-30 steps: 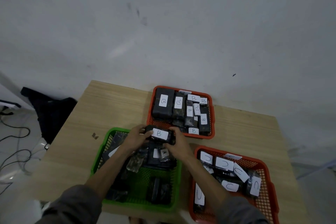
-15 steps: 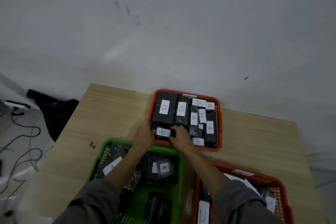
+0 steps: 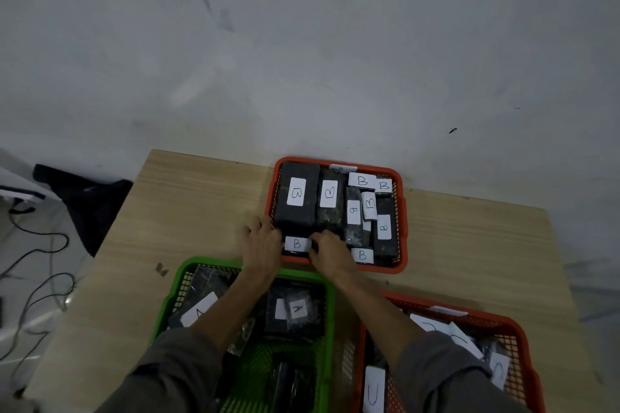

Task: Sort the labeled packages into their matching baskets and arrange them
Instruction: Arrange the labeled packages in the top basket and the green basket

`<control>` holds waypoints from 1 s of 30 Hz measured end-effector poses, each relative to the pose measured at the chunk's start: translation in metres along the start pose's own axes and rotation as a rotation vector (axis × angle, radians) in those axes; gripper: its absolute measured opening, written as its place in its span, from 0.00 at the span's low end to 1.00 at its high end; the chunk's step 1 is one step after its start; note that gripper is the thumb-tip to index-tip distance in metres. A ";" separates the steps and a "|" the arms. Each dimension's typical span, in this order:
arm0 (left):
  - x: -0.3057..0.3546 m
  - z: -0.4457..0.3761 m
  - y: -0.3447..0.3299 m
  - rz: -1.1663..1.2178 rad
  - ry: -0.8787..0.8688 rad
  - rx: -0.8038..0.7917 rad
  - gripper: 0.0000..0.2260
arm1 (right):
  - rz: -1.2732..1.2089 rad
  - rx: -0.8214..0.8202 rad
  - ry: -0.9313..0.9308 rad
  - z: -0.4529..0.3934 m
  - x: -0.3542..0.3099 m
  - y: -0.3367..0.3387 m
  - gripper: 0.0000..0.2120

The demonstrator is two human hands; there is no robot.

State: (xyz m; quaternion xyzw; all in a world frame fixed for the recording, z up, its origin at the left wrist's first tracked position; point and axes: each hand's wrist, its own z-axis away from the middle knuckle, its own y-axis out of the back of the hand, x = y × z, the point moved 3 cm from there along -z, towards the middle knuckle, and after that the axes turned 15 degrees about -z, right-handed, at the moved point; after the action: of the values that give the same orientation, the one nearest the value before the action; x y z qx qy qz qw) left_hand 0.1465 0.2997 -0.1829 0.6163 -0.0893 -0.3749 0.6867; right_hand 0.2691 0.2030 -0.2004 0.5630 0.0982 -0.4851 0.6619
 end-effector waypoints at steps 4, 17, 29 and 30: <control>0.000 -0.005 0.003 -0.045 -0.027 -0.031 0.04 | 0.066 -0.017 0.014 0.002 -0.003 -0.003 0.13; 0.015 -0.032 -0.014 -0.086 -0.203 -0.185 0.08 | 0.173 -0.117 -0.092 -0.001 -0.008 -0.013 0.14; 0.014 -0.029 -0.024 -0.072 -0.238 -0.207 0.09 | 0.186 -0.100 -0.106 -0.003 -0.010 -0.016 0.15; 0.016 -0.031 -0.023 -0.088 -0.246 -0.225 0.09 | 0.199 -0.124 -0.141 -0.005 -0.010 -0.016 0.15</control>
State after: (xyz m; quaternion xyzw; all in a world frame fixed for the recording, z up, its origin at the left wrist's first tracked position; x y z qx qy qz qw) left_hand 0.1668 0.3148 -0.2160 0.4885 -0.1031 -0.4850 0.7180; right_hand 0.2535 0.2138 -0.2060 0.4922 0.0250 -0.4485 0.7456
